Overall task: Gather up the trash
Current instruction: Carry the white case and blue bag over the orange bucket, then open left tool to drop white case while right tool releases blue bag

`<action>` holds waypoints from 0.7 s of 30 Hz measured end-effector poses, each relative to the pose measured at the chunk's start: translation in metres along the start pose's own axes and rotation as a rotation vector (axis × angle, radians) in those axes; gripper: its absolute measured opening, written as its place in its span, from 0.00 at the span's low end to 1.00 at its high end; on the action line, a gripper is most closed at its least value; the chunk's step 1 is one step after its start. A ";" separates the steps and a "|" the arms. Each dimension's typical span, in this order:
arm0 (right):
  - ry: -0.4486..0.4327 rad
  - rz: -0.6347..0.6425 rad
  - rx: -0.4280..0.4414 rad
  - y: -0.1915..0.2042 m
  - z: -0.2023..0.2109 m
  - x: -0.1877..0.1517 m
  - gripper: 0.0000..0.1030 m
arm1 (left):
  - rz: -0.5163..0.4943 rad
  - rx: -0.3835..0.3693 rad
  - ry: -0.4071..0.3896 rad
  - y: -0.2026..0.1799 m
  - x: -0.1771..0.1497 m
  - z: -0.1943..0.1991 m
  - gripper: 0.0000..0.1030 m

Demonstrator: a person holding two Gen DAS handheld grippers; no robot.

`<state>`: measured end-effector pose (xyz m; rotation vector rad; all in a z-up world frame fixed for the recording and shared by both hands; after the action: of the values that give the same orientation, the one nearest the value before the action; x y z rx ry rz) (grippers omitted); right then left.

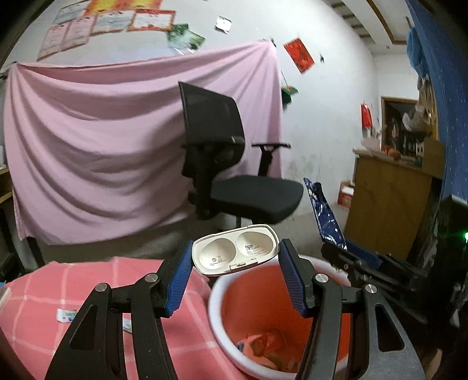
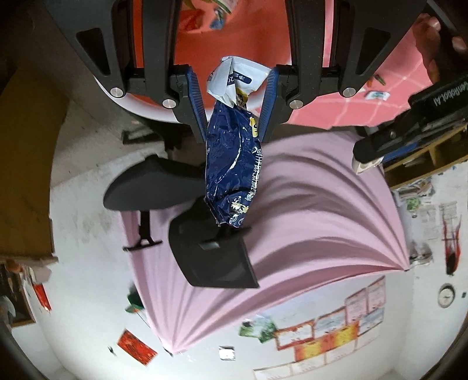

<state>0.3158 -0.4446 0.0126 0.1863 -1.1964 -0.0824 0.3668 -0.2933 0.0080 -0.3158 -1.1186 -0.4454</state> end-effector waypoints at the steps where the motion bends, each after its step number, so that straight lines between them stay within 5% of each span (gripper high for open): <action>1: 0.014 -0.015 -0.002 -0.005 -0.001 -0.002 0.33 | -0.006 -0.001 0.016 -0.004 -0.002 -0.005 0.51; 12: 0.160 -0.105 -0.009 -0.033 -0.015 -0.022 0.35 | 0.053 -0.063 0.221 -0.011 -0.031 -0.043 0.51; 21: 0.218 -0.124 -0.016 -0.039 -0.021 -0.031 0.45 | 0.082 -0.075 0.287 -0.008 -0.039 -0.049 0.56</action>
<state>0.3256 -0.4753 -0.0301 0.2490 -0.9665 -0.1761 0.3869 -0.3157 -0.0475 -0.3495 -0.8076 -0.4454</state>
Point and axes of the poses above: each gripper's, at about its wrist camera, not at the fingertips, and z roughly against the way its jaws point, y to its left, x to its top, the point moved 6 cm from there along -z, roughly the way its jaws point, and after that the axes turned 5 degrees about y, right-handed, at the moved point
